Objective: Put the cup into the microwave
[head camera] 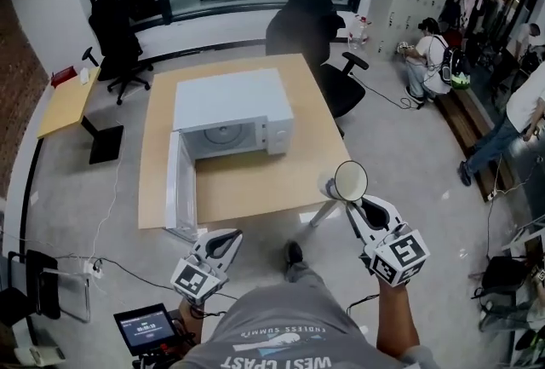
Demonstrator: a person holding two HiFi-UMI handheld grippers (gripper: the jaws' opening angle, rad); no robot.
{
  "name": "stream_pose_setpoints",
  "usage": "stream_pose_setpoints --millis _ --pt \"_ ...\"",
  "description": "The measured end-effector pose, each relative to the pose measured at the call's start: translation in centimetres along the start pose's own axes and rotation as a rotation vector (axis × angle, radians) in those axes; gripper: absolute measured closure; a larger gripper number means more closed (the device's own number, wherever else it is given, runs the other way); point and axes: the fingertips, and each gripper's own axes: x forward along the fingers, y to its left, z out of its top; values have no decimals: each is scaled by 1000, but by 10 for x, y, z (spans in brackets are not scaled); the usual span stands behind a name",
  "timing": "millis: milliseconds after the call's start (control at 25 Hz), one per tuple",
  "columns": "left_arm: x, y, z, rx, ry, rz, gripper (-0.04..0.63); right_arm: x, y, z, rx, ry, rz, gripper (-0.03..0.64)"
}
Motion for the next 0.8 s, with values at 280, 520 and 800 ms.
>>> stream_pose_setpoints --millis 280,520,800 --pt "-25 17 -12 -20 -3 69 575 37 22 -1 1 -6 88 546" --pt "-30 34 -16 -33 10 118 574 79 25 -10 9 7 147 546" --pt "-27 53 -21 -40 13 180 574 140 24 -22 34 43 228 546"
